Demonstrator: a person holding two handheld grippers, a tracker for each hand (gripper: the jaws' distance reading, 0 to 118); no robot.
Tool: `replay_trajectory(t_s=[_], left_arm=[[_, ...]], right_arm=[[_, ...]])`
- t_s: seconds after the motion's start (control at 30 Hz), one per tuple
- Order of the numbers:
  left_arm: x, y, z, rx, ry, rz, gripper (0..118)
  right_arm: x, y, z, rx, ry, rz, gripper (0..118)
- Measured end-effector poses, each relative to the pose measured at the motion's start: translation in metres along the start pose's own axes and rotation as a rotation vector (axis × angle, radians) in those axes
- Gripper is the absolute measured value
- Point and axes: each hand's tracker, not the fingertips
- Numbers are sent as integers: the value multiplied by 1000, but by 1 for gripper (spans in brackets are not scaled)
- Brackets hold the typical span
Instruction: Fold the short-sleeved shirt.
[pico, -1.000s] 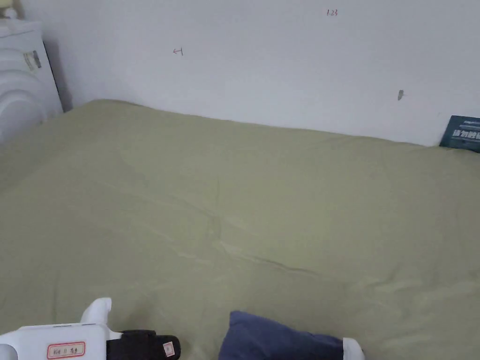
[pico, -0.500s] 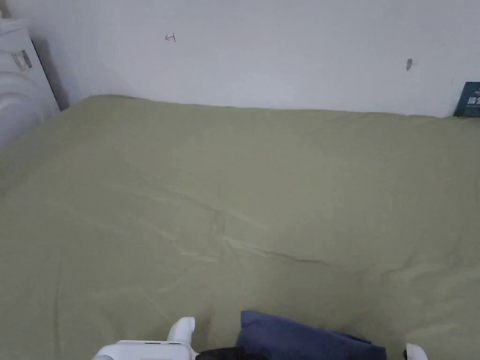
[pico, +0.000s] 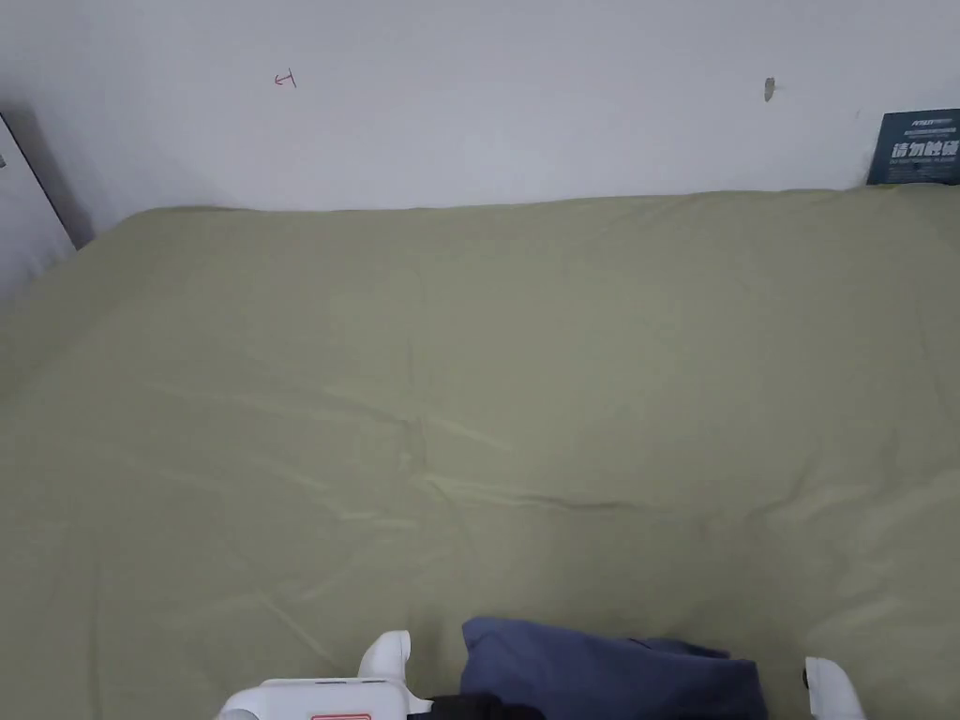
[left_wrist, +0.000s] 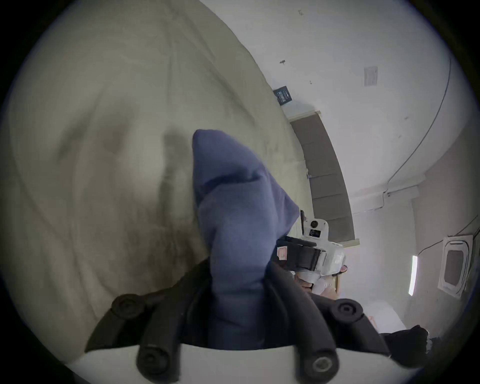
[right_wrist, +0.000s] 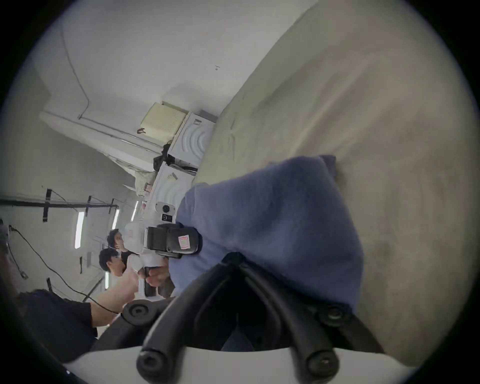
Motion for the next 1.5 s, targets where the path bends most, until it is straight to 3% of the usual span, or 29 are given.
replay_trajectory(t_s=[0.17,0.33,0.5,0.63,0.67,0.7,0.77,0.8,0.87,0.93,1.0,1.03,1.13,1.2,1.23,1.33,1.37,1.43,1.5], left_arm=[[-25,34,74,32,40,-3,14],[-89,84,216,39,292,-56,14],[-160,111,347,76,586,58,14],[-193,109,397,103,750,123,14],[-196,108,398,105,709,113,15],[-200,106,399,130,634,127,23],[-197,103,393,142,669,120,83],[-196,104,395,148,708,115,99],[-182,100,406,158,701,133,101],[-155,100,429,245,780,100,101],[-107,97,444,376,869,-3,98],[-81,95,447,435,879,-18,89],[22,74,426,628,752,-203,43],[79,58,392,666,683,-354,29],[103,48,370,668,667,-422,3],[161,17,289,698,597,-539,0],[177,8,264,721,602,-550,0],[209,-9,210,736,651,-700,0],[226,-20,169,771,670,-691,0]], right_arm=[[-34,5,-6,60,8,54,0],[-77,5,-24,68,41,114,0],[-97,-7,-39,53,56,100,0],[-105,-16,-41,-2,2,92,0],[-107,-16,-41,-16,-17,93,0],[-110,-16,-40,-21,-23,105,0],[-115,-16,-38,-17,-28,107,0],[-118,-15,-36,-14,-26,105,0],[-128,-12,-29,4,-25,118,0],[-146,-8,-13,36,-32,184,0],[-161,-5,9,65,-34,222,0],[-168,-3,18,82,-45,245,0],[-190,2,54,139,-87,341,0],[-205,7,73,196,-168,394,0],[-209,8,83,214,-177,415,0],[-231,15,109,305,-245,475,0],[-234,17,117,329,-256,470,0],[-250,20,127,392,-323,502,0],[-266,27,132,435,-472,569,0]])
